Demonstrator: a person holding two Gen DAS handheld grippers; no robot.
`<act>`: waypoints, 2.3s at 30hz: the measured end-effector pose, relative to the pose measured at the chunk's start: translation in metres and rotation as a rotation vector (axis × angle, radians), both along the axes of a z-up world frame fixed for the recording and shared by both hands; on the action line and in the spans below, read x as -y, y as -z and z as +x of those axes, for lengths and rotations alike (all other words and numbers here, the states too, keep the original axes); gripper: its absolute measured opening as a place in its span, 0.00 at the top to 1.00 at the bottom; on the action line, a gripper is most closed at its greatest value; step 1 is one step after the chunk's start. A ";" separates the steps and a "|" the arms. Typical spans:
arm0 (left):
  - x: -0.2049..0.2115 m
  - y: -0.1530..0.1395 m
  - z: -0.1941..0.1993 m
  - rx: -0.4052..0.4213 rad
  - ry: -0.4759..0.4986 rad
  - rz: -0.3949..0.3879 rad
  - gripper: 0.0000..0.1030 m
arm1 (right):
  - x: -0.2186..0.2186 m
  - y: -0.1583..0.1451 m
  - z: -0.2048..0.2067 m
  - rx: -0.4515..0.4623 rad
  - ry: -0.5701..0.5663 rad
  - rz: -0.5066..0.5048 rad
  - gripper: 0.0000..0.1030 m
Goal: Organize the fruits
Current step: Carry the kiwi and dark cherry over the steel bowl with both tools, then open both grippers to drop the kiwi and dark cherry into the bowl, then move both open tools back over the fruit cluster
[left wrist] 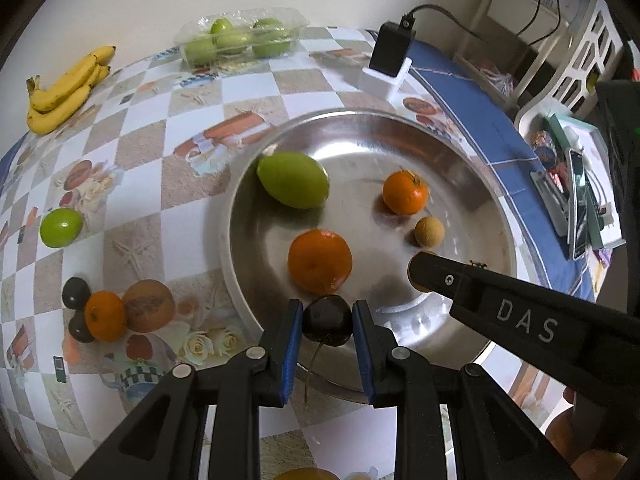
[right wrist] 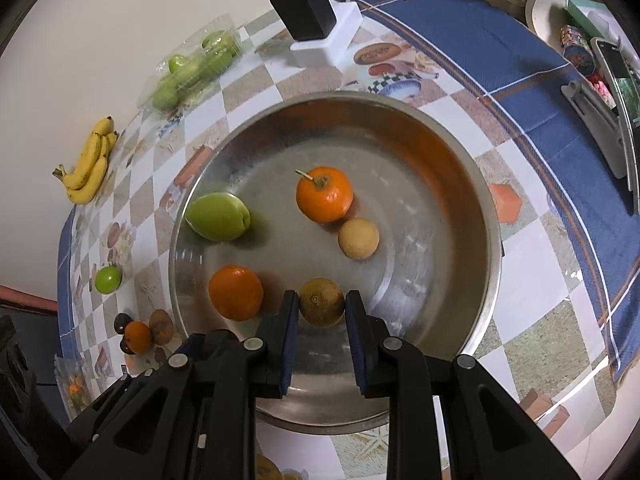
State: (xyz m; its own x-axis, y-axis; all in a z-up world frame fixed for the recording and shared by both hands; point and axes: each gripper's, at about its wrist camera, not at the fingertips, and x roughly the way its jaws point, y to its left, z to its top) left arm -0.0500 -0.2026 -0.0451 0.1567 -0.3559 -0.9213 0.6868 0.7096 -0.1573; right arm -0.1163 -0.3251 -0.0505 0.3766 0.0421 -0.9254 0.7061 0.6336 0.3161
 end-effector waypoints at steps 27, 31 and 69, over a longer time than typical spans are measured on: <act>-0.018 -0.011 0.019 -0.013 -0.098 -0.042 0.50 | 0.000 -0.010 0.002 0.032 0.013 -0.021 0.75; -0.032 -0.013 0.032 0.013 -0.184 -0.025 0.50 | 0.000 -0.008 0.003 0.024 0.010 -0.020 0.76; -0.110 -0.018 0.081 0.168 -0.525 0.071 0.00 | -0.027 -0.010 0.025 -0.001 -0.109 -0.170 0.00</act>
State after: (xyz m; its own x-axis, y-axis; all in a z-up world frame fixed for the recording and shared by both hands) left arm 0.0309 -0.0924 -0.0274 0.4432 -0.1279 -0.8872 0.2492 0.9683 -0.0151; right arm -0.0911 -0.2983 -0.0405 0.3772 -0.0746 -0.9231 0.6307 0.7506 0.1971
